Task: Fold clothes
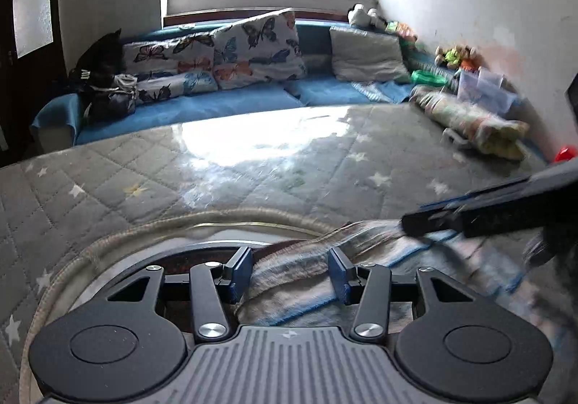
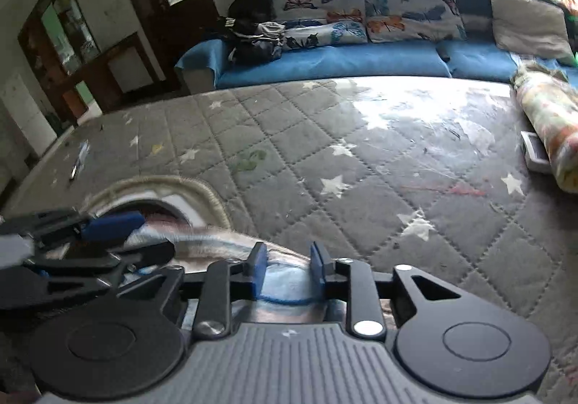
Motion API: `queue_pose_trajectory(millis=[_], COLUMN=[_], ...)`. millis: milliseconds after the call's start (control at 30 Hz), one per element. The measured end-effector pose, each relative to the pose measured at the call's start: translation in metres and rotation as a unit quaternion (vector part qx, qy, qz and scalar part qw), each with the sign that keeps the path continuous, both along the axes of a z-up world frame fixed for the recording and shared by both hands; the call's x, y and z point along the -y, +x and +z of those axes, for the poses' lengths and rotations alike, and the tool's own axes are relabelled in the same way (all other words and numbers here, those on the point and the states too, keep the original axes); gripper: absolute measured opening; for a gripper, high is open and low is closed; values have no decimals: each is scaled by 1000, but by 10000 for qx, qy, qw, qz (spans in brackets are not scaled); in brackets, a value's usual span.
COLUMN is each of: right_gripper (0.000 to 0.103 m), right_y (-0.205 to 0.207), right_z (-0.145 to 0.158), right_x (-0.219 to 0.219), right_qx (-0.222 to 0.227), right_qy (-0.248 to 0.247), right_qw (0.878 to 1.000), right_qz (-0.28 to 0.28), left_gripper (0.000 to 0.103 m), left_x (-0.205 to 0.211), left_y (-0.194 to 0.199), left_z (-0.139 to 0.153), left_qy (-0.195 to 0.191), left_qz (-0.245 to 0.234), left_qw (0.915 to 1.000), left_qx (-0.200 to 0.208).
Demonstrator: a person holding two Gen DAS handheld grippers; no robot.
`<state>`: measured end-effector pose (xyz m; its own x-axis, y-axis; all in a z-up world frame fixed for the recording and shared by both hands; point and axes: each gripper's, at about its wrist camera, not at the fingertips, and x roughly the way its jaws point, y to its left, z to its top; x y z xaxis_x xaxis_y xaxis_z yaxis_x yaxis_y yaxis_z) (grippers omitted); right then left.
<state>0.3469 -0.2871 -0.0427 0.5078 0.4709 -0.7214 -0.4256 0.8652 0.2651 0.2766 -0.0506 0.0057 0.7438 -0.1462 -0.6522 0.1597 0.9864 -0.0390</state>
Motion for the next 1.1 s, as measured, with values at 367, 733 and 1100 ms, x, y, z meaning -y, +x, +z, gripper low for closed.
queue_pose_trajectory(millis=[367, 733, 1100], right_gripper=[25, 24, 23], right_y=[-25, -76, -162], right_z=[11, 20, 17], right_x=[25, 24, 43], right_qx=[81, 253, 384], right_qy=[192, 108, 34], right_qw=[9996, 9980, 9983], right_qz=[206, 575, 428], left_gripper=[49, 49, 49], left_x=[17, 15, 11], left_y=[-11, -55, -140], left_z=[9, 21, 6], left_qy=[-154, -137, 190], left_qz=[-397, -657, -983], left_qw=[9989, 9974, 9947], left_qx=[214, 281, 226])
